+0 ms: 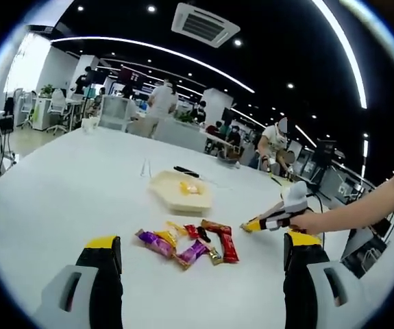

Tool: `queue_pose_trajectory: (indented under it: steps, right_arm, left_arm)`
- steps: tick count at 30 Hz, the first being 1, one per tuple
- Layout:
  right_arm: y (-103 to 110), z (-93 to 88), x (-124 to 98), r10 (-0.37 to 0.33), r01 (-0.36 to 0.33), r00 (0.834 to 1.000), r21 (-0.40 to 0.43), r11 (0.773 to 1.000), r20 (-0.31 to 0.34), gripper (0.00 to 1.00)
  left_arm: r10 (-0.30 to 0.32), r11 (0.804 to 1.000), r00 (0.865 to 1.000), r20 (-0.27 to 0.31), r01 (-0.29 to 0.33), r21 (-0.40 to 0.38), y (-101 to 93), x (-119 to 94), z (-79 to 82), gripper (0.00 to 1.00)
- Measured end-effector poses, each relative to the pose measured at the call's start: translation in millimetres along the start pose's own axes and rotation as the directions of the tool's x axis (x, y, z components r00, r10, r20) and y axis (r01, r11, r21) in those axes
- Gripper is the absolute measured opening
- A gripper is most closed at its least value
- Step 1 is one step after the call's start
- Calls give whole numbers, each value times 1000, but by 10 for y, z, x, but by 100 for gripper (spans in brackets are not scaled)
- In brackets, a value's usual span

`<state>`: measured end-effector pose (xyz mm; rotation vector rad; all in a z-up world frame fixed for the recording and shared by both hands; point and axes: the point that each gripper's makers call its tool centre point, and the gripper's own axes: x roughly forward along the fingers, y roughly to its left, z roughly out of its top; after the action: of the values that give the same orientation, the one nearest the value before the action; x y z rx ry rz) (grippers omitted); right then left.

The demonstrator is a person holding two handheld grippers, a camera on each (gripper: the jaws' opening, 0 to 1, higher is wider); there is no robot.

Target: Place the target food into the container with the food tongs after gripping and lifting it, then release it inside without dropping or visibly crushing the food.

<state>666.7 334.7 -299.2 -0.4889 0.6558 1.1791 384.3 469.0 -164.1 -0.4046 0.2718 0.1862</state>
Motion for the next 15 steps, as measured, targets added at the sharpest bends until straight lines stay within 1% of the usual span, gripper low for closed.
queue_pose_trajectory:
  steps: [3, 5, 7, 8, 10, 11, 15]
  right_arm:
    - [11, -7, -2, -1, 1, 1000, -6, 1000, -6, 17]
    - [-3, -16, -5, -3, 3, 1000, 11, 1000, -1, 17]
    - [10, -32, -26, -10, 11, 1000, 23, 1000, -10, 17]
    - [7, -49, -69, -22, 23, 1000, 58, 998, -18, 17]
    - [24, -10, -112, -17, 16, 1000, 72, 997, 16, 17]
    - [8, -50, -89, -22, 21, 1000, 68, 997, 12, 17]
    - [-41, -14, -140, -32, 28, 999, 95, 995, 39, 18]
  left_arm:
    - [-1, 1000, 1000, 2, 1, 2, -10, 17, 15, 99]
    - [-2, 1000, 1000, 8, 2, -4, -8, 45, 17, 99]
    - [-11, 1000, 1000, -6, 11, -7, -20, 100, -15, 99]
    - [-13, 1000, 1000, -18, 13, 0, -33, 109, -24, 99]
    - [-18, 1000, 1000, -23, 18, 11, -54, 108, -8, 99]
    - [-20, 1000, 1000, -14, 20, 18, -63, 102, 16, 99]
    - [-17, 1000, 1000, -10, 17, 10, -44, 117, 11, 99]
